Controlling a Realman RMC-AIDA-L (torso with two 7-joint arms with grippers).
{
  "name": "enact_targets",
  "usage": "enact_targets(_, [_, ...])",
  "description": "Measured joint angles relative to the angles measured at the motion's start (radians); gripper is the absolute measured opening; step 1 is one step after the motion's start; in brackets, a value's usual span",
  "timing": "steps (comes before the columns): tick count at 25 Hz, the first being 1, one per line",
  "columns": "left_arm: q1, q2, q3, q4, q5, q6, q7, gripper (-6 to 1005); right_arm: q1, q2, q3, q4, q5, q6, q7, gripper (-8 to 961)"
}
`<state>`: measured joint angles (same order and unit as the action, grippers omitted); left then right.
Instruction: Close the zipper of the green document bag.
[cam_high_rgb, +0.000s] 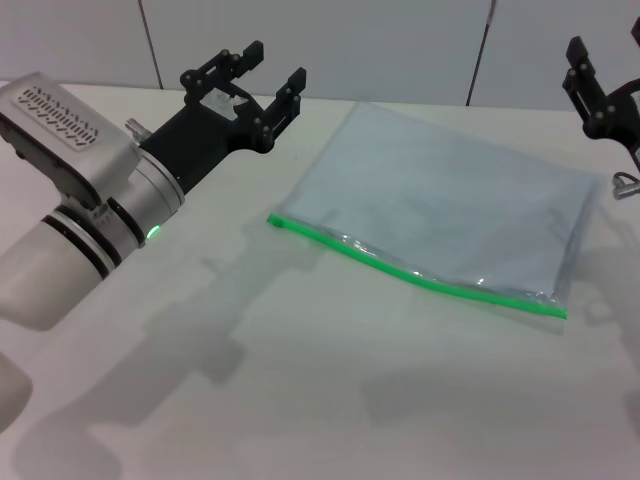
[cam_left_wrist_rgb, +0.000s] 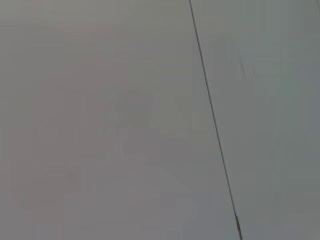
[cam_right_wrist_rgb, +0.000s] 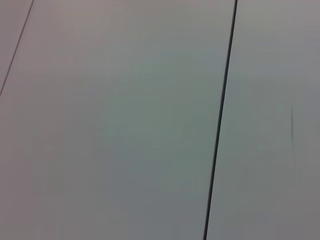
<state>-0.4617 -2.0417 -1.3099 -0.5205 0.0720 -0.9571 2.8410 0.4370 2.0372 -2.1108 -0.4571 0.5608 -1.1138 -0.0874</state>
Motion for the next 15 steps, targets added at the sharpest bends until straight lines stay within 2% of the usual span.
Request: enact_targets(15, [-0.005,0.000,0.000,0.002,0.000,0.000,0.000,563,0.002,0.000,0.000,0.000,0.001,0.000,0.000,680])
